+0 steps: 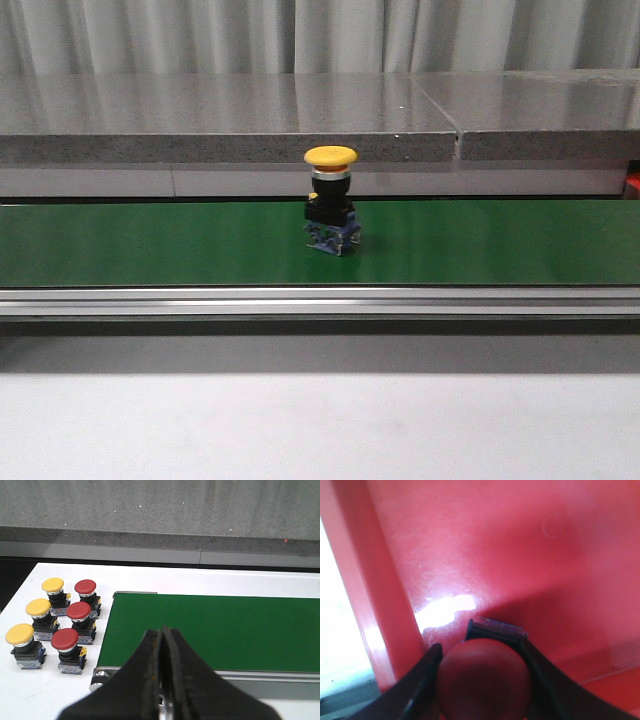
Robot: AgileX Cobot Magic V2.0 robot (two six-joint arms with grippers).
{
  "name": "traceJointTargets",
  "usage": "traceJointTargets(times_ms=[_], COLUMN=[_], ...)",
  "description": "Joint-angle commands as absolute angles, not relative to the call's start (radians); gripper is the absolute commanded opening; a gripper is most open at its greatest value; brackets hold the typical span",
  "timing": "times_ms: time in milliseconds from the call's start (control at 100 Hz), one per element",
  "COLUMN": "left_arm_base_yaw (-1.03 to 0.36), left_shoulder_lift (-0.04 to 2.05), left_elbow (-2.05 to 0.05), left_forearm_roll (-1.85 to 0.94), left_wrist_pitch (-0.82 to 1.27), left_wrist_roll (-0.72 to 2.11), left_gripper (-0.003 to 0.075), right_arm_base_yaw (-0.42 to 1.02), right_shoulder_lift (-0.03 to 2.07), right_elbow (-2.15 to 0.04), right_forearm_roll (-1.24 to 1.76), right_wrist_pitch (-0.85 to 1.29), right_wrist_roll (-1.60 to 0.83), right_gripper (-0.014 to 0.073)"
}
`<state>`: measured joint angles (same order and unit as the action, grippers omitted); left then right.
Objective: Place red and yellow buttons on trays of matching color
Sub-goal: 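Carry the red button into the red tray and open the right gripper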
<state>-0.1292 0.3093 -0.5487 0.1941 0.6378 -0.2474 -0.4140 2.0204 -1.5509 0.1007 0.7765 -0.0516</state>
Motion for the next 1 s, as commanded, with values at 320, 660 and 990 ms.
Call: traceJointTargets(times_ms=[320,660,990], left_arm_base_yaw=[-0.135,-0.135,-0.135], left_shoulder_lift=[0.319,0.319,0.319], left_elbow=[-0.575,-0.575,-0.575], left_forearm_roll=[0.199,0.199,0.199], left_wrist_pitch=[0.563,0.563,0.563], left_wrist_roll=[-0.254,-0.254,-0.254], left_gripper=[-0.0019,-0.0019,-0.0019], right_arm_base_yaw=[-0.421,-0.411,-0.276], right_shoulder_lift=[1.966,1.811,1.55], right_elbow=[-1.634,-1.677,-1.503], right_forearm_roll=[0.097,0.097,0.098], right_wrist_pitch=[0.779,0.905,0.916], right_wrist_roll=[-0.06,-0.061,-0.128], right_gripper=[0.0574,0.0575,0.0575])
